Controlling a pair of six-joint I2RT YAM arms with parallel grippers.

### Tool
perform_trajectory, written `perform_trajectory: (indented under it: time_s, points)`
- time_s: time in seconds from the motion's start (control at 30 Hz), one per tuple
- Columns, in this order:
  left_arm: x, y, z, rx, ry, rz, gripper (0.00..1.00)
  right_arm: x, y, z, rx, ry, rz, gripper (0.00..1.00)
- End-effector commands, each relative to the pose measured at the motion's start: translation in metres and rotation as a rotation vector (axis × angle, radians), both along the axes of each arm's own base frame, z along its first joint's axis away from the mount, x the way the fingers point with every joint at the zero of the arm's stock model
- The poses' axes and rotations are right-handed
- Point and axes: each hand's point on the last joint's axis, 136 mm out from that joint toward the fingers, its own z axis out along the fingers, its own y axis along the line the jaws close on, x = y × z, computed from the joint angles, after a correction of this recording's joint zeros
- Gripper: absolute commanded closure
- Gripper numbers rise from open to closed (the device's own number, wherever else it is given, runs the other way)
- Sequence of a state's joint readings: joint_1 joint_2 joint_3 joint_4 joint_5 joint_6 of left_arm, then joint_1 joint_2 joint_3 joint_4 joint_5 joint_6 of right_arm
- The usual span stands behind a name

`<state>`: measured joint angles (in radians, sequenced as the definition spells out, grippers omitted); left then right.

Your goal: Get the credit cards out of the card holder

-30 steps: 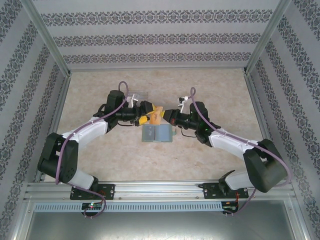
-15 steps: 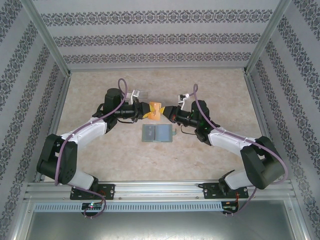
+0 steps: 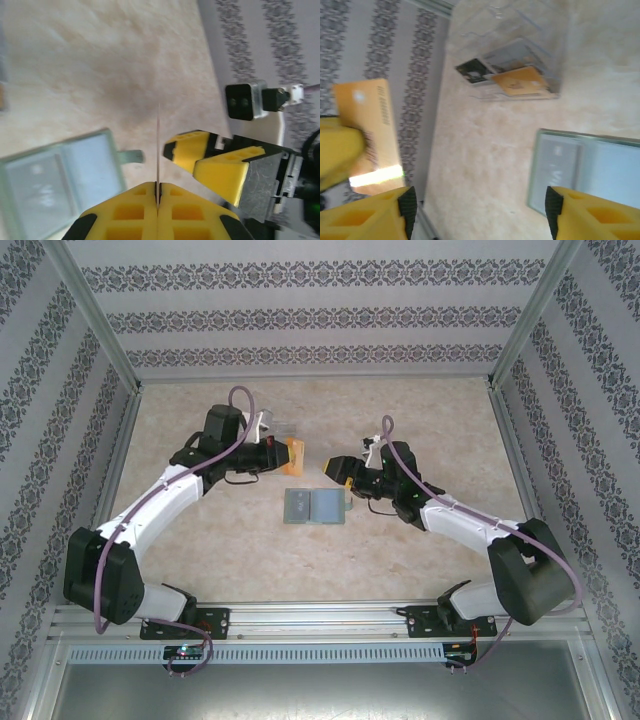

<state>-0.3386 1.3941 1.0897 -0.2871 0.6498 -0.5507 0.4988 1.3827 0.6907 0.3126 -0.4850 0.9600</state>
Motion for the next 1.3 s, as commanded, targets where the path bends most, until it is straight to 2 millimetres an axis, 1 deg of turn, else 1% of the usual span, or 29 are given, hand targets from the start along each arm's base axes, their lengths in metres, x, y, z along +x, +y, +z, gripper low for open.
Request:
perform_trajectory:
  time_s: [0.0,0.13,0.2,0.27,0.33,0.37,0.47,0.53,0.6,0.7,0.77,0.83,0.97,1.1,1.27]
  points:
    - [0.001,0.032,-0.014,0.281,-0.087,-0.007,1.0,0.006,-0.018,-0.009,-0.166,-0.015,-0.032,0.26]
    - [0.013,0.043,0.0,0.418,-0.18,-0.047,0.99,0.007,-0.033,-0.014,-0.277,-0.03,-0.058,0.2]
    - [0.022,0.05,0.002,0.499,-0.211,-0.053,0.95,0.008,-0.04,-0.015,-0.329,-0.035,-0.075,0.17]
    - [0.031,0.055,-0.001,0.581,-0.21,-0.075,0.92,0.009,-0.048,-0.018,-0.375,-0.026,-0.096,0.13]
    - [0.039,0.055,-0.006,0.633,-0.211,-0.126,0.9,0.01,-0.051,-0.019,-0.388,-0.028,-0.105,0.11]
    - [0.044,0.054,-0.009,0.655,-0.216,-0.153,0.9,0.011,-0.051,-0.02,-0.39,-0.026,-0.108,0.07]
    - [0.054,0.044,-0.02,0.688,-0.307,-0.272,0.93,0.012,-0.054,-0.02,-0.389,-0.007,-0.113,0.02]
    - [0.062,0.039,-0.024,0.706,-0.368,-0.327,0.96,0.01,-0.053,-0.02,-0.39,-0.009,-0.102,0.02]
    - [0.06,0.031,-0.033,0.715,-0.403,-0.457,1.0,0.007,-0.05,-0.021,-0.376,-0.012,-0.069,0.02]
    - [0.06,0.022,-0.044,0.727,-0.425,-0.618,1.0,0.003,-0.043,-0.022,-0.328,0.008,-0.042,0.02]
    - [0.05,0.013,-0.056,0.691,-0.426,-0.771,1.0,0.003,-0.043,-0.024,-0.318,0.019,-0.045,0.02]
    - [0.04,0.011,-0.068,0.675,-0.419,-0.893,1.0,0.003,-0.043,-0.025,-0.32,0.024,-0.05,0.02]
    - [0.04,0.02,-0.086,0.748,-0.415,-1.0,1.0,0.001,-0.044,-0.027,-0.321,0.033,-0.054,0.02]
    - [0.034,0.027,-0.097,0.782,-0.446,-1.117,1.0,0.001,-0.045,-0.029,-0.312,0.046,-0.064,0.02]
    - [0.04,0.04,-0.114,0.861,-0.415,-1.206,1.0,0.0,-0.044,-0.028,-0.302,0.047,-0.066,0.02]
